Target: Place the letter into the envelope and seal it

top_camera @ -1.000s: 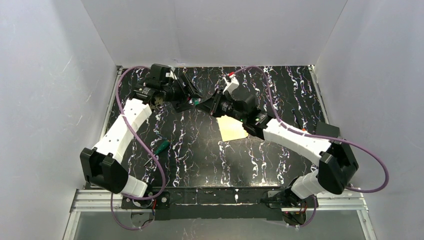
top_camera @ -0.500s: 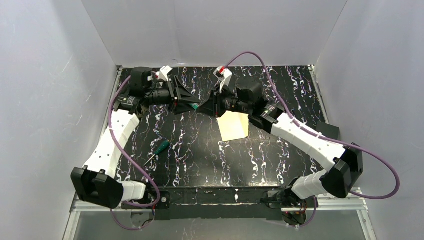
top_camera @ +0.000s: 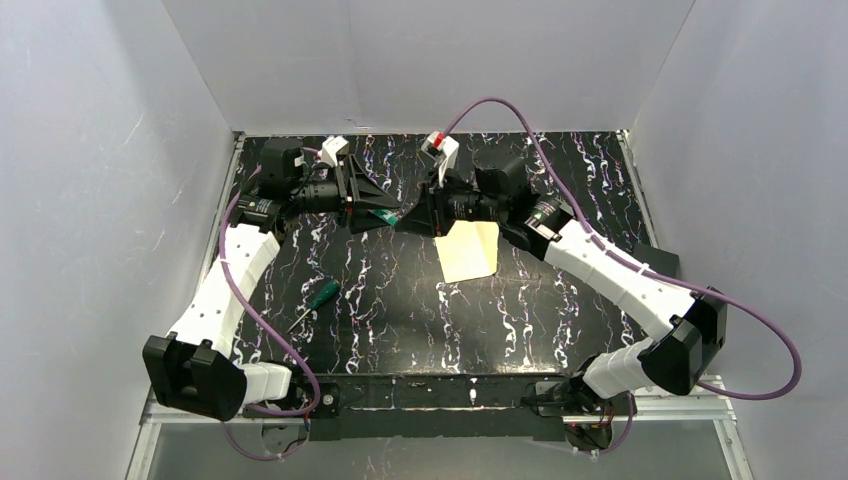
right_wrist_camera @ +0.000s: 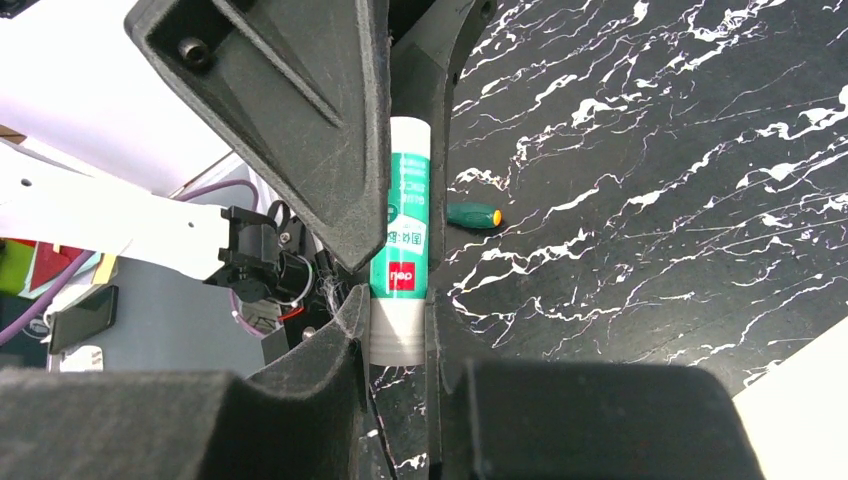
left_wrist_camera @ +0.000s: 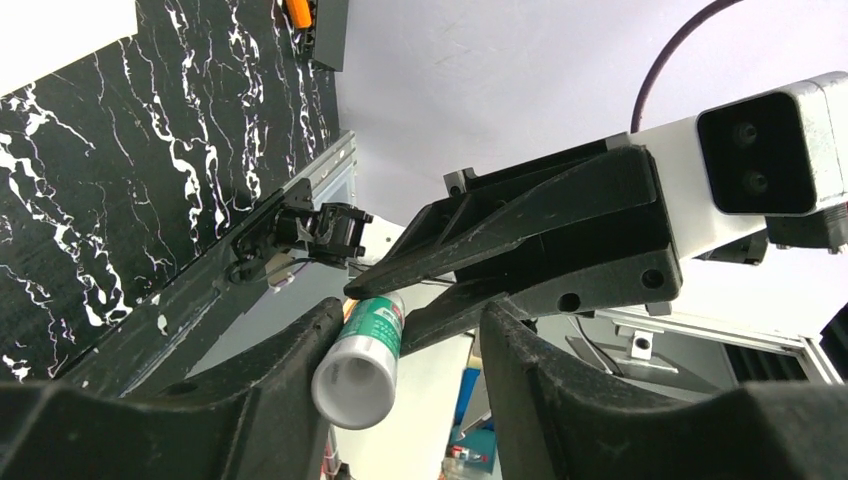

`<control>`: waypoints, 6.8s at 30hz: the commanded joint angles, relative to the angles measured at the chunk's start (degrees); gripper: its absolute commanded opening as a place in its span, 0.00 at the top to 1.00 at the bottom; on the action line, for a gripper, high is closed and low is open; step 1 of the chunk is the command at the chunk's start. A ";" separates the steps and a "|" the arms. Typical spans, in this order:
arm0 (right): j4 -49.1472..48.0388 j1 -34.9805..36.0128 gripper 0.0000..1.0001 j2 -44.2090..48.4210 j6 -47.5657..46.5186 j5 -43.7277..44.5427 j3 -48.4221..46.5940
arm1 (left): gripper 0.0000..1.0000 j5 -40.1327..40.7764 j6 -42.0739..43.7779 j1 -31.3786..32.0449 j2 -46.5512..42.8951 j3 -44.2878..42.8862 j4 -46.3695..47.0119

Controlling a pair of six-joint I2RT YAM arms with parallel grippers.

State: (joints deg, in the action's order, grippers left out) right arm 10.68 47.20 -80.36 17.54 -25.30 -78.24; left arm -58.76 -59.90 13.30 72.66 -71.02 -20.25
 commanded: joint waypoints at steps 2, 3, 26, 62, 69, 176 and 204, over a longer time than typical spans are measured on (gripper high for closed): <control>-0.25 -0.09 0.99 -0.13 -0.82 -3.09 -3.05 | 0.58 -2.95 -0.53 -0.12 -0.48 -1.30 1.10; 0.04 -0.09 0.99 -0.19 -0.96 -2.64 -3.06 | 0.62 -3.21 -0.29 -0.12 -0.58 -1.29 1.12; -46.91 -1.23 0.25 8.70 46.65 16.57 19.37 | 1.00 6.54 -21.69 -0.12 -2.08 3.43 24.65; -35.63 -22.75 0.99 12.57 44.87 5.72 19.42 | 1.00 3.68 -23.89 -14.13 4.49 2.16 24.42; 6.29 -28.00 0.99 8.65 24.63 18.20 10.20 | 1.00 4.79 -14.03 -14.62 6.32 -0.86 18.59; -38.34 0.44 0.99 -6.33 33.27 13.39 12.31 | 0.70 29.00 13.46 5.21 -6.87 15.14 23.11; -15.14 0.08 0.23 -1.44 28.78 21.08 -0.56 | 1.00 18.86 55.45 5.86 -11.59 11.09 7.86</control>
State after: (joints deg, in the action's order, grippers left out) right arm -10.61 47.57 -79.24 45.06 -9.58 -70.87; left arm -35.24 -14.52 18.94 59.18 -55.13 -4.75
